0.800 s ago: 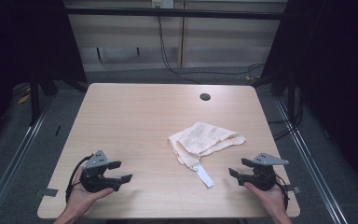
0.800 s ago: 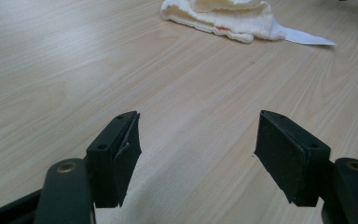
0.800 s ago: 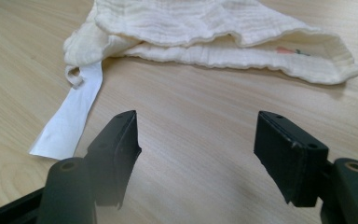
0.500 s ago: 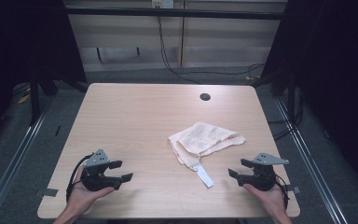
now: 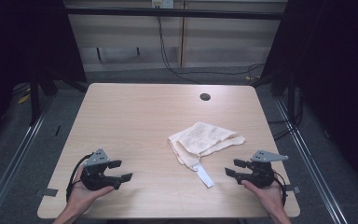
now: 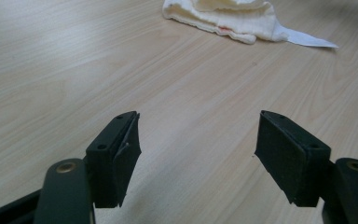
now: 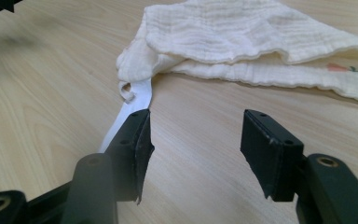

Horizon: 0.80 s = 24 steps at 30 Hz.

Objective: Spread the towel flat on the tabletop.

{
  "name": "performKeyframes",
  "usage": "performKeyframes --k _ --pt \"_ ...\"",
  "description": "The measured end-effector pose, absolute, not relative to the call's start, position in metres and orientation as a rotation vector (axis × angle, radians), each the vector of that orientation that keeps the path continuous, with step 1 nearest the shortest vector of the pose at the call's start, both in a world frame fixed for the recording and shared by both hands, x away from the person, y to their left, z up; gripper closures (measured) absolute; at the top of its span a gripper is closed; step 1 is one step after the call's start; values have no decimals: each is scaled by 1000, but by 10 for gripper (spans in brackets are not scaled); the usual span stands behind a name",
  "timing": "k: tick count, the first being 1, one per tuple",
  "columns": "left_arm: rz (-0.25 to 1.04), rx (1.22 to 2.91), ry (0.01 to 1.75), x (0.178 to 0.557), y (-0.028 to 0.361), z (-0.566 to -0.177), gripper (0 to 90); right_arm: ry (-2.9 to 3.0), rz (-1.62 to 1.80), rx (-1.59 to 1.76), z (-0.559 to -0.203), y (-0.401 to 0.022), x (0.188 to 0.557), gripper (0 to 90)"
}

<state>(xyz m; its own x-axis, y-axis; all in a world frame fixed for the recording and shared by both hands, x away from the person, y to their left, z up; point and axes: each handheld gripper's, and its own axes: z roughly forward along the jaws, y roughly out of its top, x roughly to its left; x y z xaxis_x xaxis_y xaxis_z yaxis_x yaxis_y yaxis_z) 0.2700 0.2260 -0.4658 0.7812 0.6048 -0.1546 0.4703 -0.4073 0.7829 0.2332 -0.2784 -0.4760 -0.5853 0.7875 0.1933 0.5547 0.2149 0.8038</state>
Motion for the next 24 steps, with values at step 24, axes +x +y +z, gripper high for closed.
performKeyframes --k 24 --pt "177 2090 790 269 223 -469 298 2355 1312 1168 -444 -247 305 376"
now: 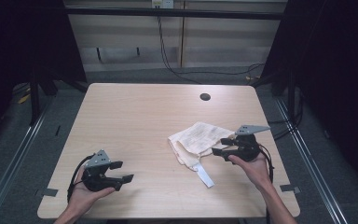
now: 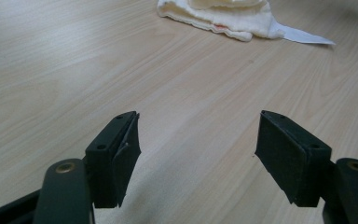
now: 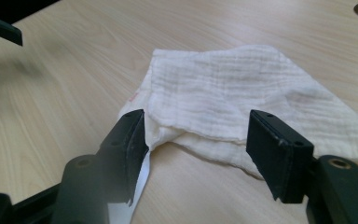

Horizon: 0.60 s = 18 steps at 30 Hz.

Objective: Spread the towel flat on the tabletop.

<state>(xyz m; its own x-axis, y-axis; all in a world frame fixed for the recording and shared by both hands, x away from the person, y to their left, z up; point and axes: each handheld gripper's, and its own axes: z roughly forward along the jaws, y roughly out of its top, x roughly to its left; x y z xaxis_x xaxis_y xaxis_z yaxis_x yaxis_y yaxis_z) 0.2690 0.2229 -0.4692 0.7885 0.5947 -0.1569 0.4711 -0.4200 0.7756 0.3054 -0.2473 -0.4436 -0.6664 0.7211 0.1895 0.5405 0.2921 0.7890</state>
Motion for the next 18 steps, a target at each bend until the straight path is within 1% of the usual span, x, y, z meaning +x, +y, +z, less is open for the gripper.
performKeyframes --k 5,8,13,14,15,16,18 --pt "174 2098 791 270 221 -471 298 2382 1247 1172 -449 -244 322 397" --pt "154 2107 781 270 218 -472 304 2396 1201 1169 -453 -242 340 408" --pt "183 2090 754 268 221 -468 328 2407 1197 1200 -456 -243 353 394" --pt "189 2074 761 269 224 -466 327 2424 1176 1252 -464 -243 360 369" --pt "189 2074 761 269 224 -466 325 2424 1176 1252 -464 -243 360 369" --pt "197 2064 769 270 227 -466 323 2434 1122 1255 -474 -241 363 375" --pt "195 2063 778 270 228 -466 323 2432 1129 1262 -480 -241 368 375"
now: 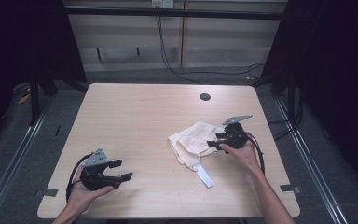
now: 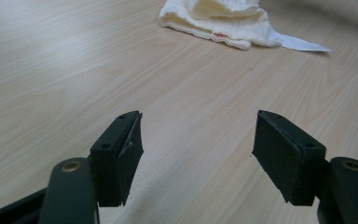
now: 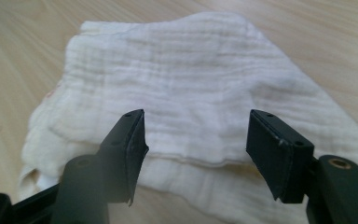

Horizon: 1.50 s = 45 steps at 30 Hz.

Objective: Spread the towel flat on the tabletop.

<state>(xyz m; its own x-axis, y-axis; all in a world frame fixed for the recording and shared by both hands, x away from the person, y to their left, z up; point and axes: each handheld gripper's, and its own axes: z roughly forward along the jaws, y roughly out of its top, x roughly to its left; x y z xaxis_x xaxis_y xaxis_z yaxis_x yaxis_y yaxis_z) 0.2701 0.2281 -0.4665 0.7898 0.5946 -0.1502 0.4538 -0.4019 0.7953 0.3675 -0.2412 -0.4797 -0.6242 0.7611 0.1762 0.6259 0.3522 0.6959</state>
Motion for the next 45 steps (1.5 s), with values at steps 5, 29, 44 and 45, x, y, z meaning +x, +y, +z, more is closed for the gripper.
performKeyframes --k 5,29,44,45 --pt "192 2078 771 271 226 -468 325 2432 1117 1261 -483 -242 376 379" --pt "197 2114 754 270 220 -471 329 2505 1096 1185 -502 -232 370 831" --pt "188 2114 784 273 219 -472 329 2538 1117 1143 -502 -210 352 839" --pt "188 2114 784 273 219 -472 339 2538 1117 1143 -502 -210 352 839"
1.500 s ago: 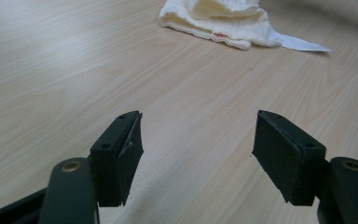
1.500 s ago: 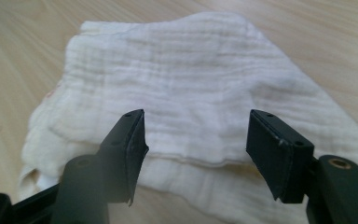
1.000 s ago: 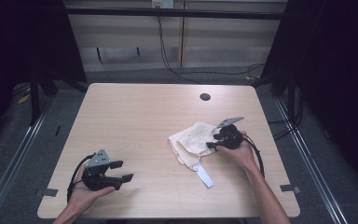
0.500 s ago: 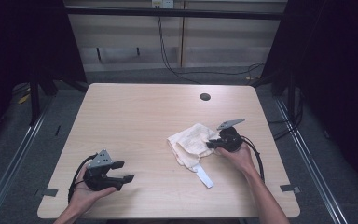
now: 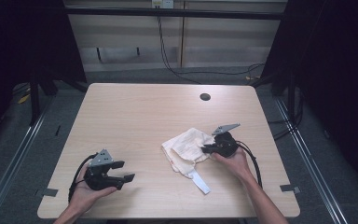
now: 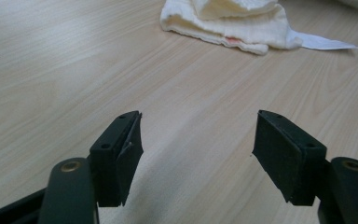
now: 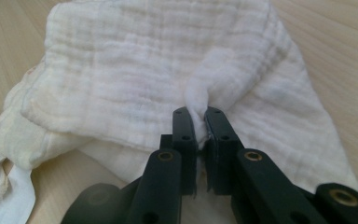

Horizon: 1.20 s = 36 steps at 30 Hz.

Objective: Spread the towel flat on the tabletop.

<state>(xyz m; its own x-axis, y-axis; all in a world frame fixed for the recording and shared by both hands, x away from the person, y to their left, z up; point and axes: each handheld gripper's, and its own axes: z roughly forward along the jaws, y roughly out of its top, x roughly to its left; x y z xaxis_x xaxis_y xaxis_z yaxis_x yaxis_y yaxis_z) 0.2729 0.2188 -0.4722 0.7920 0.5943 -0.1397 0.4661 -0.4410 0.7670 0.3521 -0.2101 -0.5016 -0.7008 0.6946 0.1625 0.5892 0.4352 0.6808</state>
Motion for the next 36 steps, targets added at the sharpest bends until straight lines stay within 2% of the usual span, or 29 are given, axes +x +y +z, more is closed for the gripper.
performKeyframes --k 11,16,28,30,36 --pt "200 2114 780 272 217 -472 371 2584 1090 1110 -499 -195 339 843" --pt "180 2087 773 271 218 -470 349 2598 1078 1104 -498 -186 331 846" --pt "143 2100 726 268 217 -470 392 2648 1111 1051 -498 -167 317 846" --pt "115 2111 715 269 215 -471 435 2654 1097 1047 -497 -165 316 846" --pt "118 2119 694 267 212 -470 455 2682 1123 1024 -497 -153 309 845"
